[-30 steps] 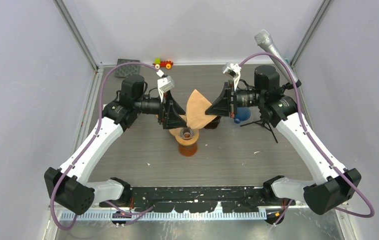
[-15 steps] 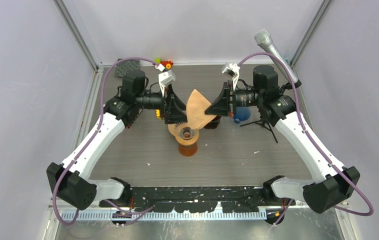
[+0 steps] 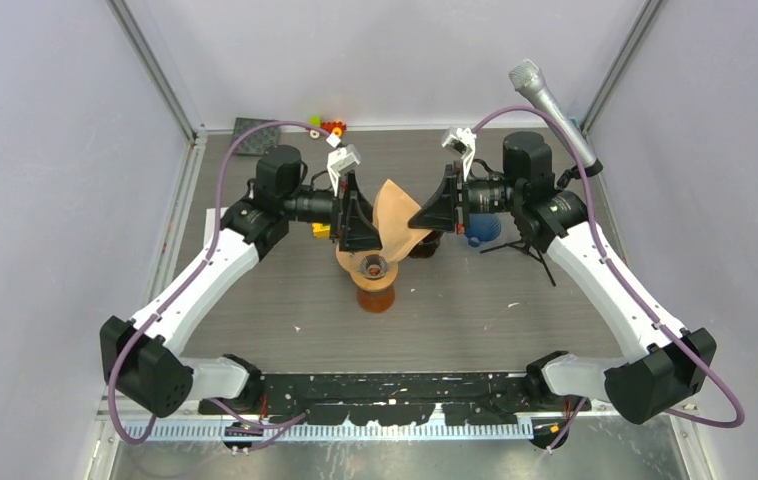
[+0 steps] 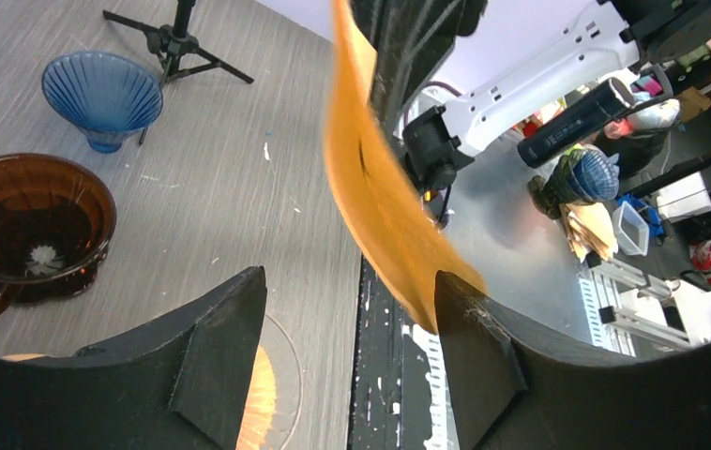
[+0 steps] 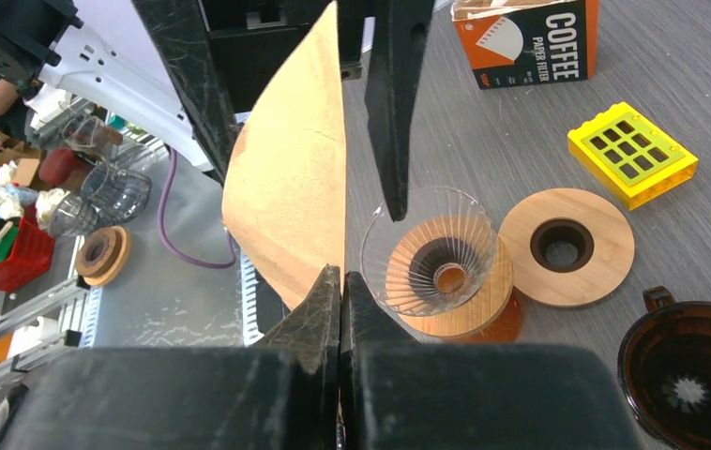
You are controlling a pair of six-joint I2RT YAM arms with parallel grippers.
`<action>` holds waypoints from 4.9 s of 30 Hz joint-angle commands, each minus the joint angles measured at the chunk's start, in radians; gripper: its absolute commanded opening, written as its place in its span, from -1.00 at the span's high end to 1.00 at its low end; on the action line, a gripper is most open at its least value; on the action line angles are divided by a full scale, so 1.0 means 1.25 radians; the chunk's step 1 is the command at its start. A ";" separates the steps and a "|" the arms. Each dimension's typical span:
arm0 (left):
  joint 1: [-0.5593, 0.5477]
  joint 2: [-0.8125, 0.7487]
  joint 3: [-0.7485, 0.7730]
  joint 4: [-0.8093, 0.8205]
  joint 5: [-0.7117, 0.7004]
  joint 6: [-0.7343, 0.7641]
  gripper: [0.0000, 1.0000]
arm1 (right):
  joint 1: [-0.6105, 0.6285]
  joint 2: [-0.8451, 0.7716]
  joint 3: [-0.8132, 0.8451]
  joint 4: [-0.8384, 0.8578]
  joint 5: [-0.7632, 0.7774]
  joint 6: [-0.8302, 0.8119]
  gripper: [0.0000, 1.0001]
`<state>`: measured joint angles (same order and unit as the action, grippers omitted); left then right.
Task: Place the coffee filter in the dripper
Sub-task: Place the coffee filter in the coffee dripper.
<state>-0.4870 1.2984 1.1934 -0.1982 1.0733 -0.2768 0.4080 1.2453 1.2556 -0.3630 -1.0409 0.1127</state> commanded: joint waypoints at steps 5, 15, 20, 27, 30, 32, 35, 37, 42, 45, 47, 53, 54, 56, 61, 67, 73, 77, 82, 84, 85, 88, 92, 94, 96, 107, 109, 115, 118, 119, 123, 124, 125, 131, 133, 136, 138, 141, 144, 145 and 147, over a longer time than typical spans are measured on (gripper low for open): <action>-0.002 -0.064 -0.029 -0.049 -0.016 0.094 -0.38 | -0.004 -0.013 -0.003 0.036 0.010 0.010 0.99; -0.008 -0.001 0.015 0.001 -0.040 0.035 -0.36 | -0.004 -0.016 -0.009 0.038 0.016 0.007 0.99; -0.007 -0.009 0.032 0.014 -0.057 0.031 -0.27 | -0.004 -0.007 -0.014 0.037 -0.001 0.001 0.99; -0.008 0.001 0.043 0.033 -0.039 0.009 -0.05 | -0.004 0.005 -0.012 0.037 -0.015 0.000 0.99; -0.008 0.010 0.032 0.055 -0.021 -0.017 0.13 | -0.004 0.006 -0.013 0.046 -0.012 0.009 0.99; -0.008 0.009 0.020 0.074 -0.012 -0.033 0.22 | -0.003 0.009 -0.016 0.061 -0.009 0.026 0.98; -0.008 0.006 0.007 0.092 0.000 -0.053 0.34 | -0.002 0.018 -0.019 0.088 -0.004 0.052 0.96; -0.008 0.002 -0.003 0.098 0.004 -0.065 0.43 | -0.002 0.024 -0.020 0.101 0.001 0.069 0.96; -0.008 -0.007 -0.011 0.106 -0.002 -0.092 1.00 | -0.002 0.033 -0.008 0.114 0.031 0.093 0.75; -0.008 -0.018 0.027 0.018 -0.079 -0.073 1.00 | -0.001 0.024 0.053 -0.013 0.133 0.014 0.30; -0.008 -0.034 0.047 -0.035 -0.194 -0.070 1.00 | 0.000 0.012 0.102 -0.083 0.238 -0.035 0.05; -0.025 -0.007 0.167 -0.197 -0.540 -0.162 1.00 | 0.103 0.021 0.234 -0.215 0.550 -0.145 -0.36; -0.027 0.004 0.181 -0.198 -0.544 -0.183 1.00 | 0.133 0.030 0.253 -0.228 0.595 -0.161 -0.36; -0.031 0.024 0.204 -0.197 -0.551 -0.221 1.00 | 0.178 0.047 0.280 -0.243 0.662 -0.179 -0.36; -0.038 0.068 0.235 -0.175 -0.566 -0.320 1.00 | 0.244 0.098 0.339 -0.267 0.745 -0.195 -0.36; -0.064 0.066 0.212 -0.139 -0.615 -0.387 1.00 | 0.294 0.138 0.370 -0.295 0.790 -0.210 -0.36; -0.080 0.072 0.217 -0.139 -0.615 -0.396 1.00 | 0.321 0.173 0.389 -0.307 0.828 -0.229 -0.36; -0.083 0.074 0.212 -0.135 -0.613 -0.395 1.00 | 0.323 0.178 0.399 -0.307 0.830 -0.231 -0.31; -0.084 0.075 0.206 -0.131 -0.613 -0.396 1.00 | 0.323 0.165 0.402 -0.305 0.874 -0.239 -0.23; -0.084 0.073 0.202 -0.128 -0.612 -0.397 1.00 | 0.322 0.159 0.398 -0.304 0.886 -0.244 -0.21; -0.084 0.074 0.201 -0.126 -0.612 -0.396 1.00 | 0.323 0.157 0.397 -0.303 0.892 -0.247 -0.20; -0.084 0.073 0.201 -0.124 -0.614 -0.391 1.00 | 0.323 0.147 0.391 -0.301 0.898 -0.255 -0.16; -0.083 0.072 0.197 -0.121 -0.614 -0.385 1.00 | 0.323 0.139 0.386 -0.304 0.885 -0.260 -0.14; -0.083 0.071 0.194 -0.118 -0.614 -0.383 1.00 | 0.323 0.136 0.383 -0.302 0.887 -0.261 -0.12; -0.084 0.071 0.191 -0.116 -0.617 -0.378 1.00 | 0.322 0.132 0.382 -0.301 0.886 -0.260 -0.11; -0.084 0.064 0.185 -0.102 -0.599 -0.365 1.00 | 0.310 0.136 0.383 -0.301 0.882 -0.248 -0.07; -0.084 0.062 0.182 -0.097 -0.596 -0.363 1.00 | 0.309 0.140 0.383 -0.300 0.894 -0.243 -0.06; -0.084 0.061 0.178 -0.089 -0.597 -0.348 1.00 | 0.309 0.145 0.384 -0.285 0.963 -0.229 0.02; -0.085 0.064 0.186 -0.087 -0.596 -0.317 1.00 | 0.309 0.154 0.390 -0.284 0.979 -0.214 0.05; -0.086 0.065 0.188 -0.086 -0.599 -0.307 1.00 | 0.309 0.158 0.393 -0.284 0.981 -0.206 0.06; -0.091 0.069 0.189 -0.085 -0.605 -0.283 1.00 | 0.309 0.177 0.404 -0.284 0.988 -0.183 0.12; -0.093 0.071 0.191 -0.085 -0.605 -0.280 1.00 | 0.309 0.181 0.406 -0.282 0.989 -0.179 0.13; -0.095 0.073 0.192 -0.085 -0.605 -0.275 1.00 | 0.309 0.184 0.409 -0.281 0.989 -0.174 0.14; -0.103 0.080 0.195 -0.086 -0.609 -0.254 1.00 | 0.310 0.205 0.421 -0.274 0.999 -0.154 0.20; -0.105 0.081 0.195 -0.087 -0.609 -0.250 1.00 | 0.310 0.214 0.429 -0.274 1.013 -0.154 0.24; -0.105 0.079 0.192 -0.087 -0.611 -0.246 1.00 | 0.311 0.218 0.432 -0.270 1.039 -0.155 0.37; -0.105 0.077 0.190 -0.087 -0.616 -0.242 1.00 | 0.311 0.217 0.431 -0.267 1.056 -0.155 0.50; -0.104 0.076 0.189 -0.090 -0.633 -0.239 1.00 | 0.313 0.217 0.430 -0.267 1.071 -0.153 0.78; -0.105 0.080 0.192 -0.102 -0.662 -0.237 1.00 | 0.319 0.217 0.424 -0.261 1.088 -0.155 0.97; -0.105 0.080 0.194 -0.108 -0.673 -0.236 1.00 | 0.322 0.217 0.423 -0.259 1.096 -0.156 0.99; -0.104 0.084 0.199 -0.118 -0.691 -0.235 1.00 | 0.325 0.217 0.418 -0.256 1.114 -0.161 0.99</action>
<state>-0.6144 1.3994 1.4170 -0.3508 0.2699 -0.5926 0.8017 1.5192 1.7504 -0.7361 0.2867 -0.0879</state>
